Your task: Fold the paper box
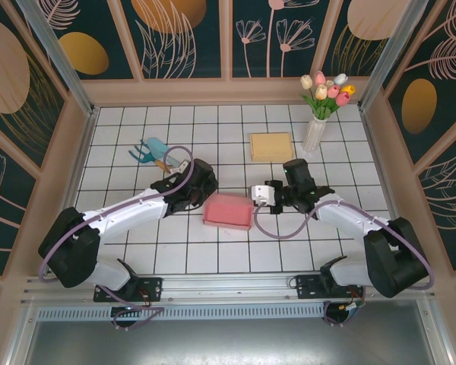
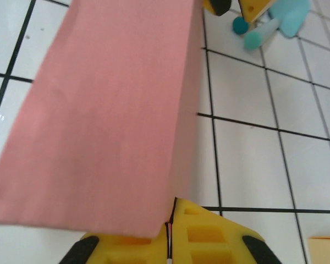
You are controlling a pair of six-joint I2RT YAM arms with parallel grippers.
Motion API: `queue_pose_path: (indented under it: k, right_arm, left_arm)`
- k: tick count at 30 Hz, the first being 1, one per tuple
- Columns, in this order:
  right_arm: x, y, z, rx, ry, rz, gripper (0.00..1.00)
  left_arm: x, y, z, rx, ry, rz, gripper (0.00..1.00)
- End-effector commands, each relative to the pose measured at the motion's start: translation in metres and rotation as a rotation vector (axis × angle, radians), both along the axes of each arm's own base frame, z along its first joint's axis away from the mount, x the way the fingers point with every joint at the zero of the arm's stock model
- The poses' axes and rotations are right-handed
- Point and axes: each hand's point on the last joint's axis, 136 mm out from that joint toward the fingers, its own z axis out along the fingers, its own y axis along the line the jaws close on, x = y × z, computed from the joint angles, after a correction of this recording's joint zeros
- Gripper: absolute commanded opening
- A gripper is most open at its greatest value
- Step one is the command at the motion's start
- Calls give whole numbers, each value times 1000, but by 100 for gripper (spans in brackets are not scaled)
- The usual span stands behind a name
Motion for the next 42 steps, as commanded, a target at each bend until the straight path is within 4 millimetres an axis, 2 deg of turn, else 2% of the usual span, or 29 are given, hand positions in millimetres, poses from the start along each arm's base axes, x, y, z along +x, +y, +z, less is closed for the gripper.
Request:
queue_pose_path:
  k: [1, 7, 9, 12, 17, 21, 27, 29, 32, 33, 36, 39, 42]
  right_arm:
    - [-8, 5, 4, -47, 14, 40, 14]
    - [-6, -7, 0, -149, -28, -14, 23]
    - [-8, -8, 1, -177, -50, -16, 29]
    - [-7, -17, 1, -242, -76, -49, 44]
    - [-13, -29, 7, -298, -94, -79, 51]
    - [-12, -31, 30, -249, -142, -128, 53]
    - [-14, -23, 91, -13, -179, -240, 51]
    - [-12, -23, 108, 81, -181, -318, 47]
    - [-16, -13, 124, 209, -102, -424, 47]
    - [-12, -11, 133, 276, -55, -510, 48]
    - [3, -13, 144, 436, 168, -778, 49]
    - [17, -20, 124, 501, 415, -1043, 51]
    - [16, -5, 99, 523, 533, -1098, 51]
  left_arm:
    - [-4, -12, -7, -55, -16, 13, 31]
    - [-8, -1, -23, 0, 1, 37, 28]
    - [-9, 1, -24, 8, -2, 39, 27]
    - [-9, 8, -24, 30, -11, 55, 27]
    - [-7, 24, -22, 97, -37, 97, 27]
    - [-9, 29, -25, 107, -43, 104, 26]
    - [-14, 40, -34, 133, -46, 121, 26]
    - [-16, 43, -36, 130, -50, 126, 26]
    - [-19, 48, -40, 134, -50, 135, 26]
    - [-20, 50, -42, 137, -49, 137, 26]
    - [-22, 52, -47, 144, -47, 138, 26]
    - [-23, 55, -51, 155, -43, 140, 25]
    - [-23, 57, -52, 168, -45, 146, 25]
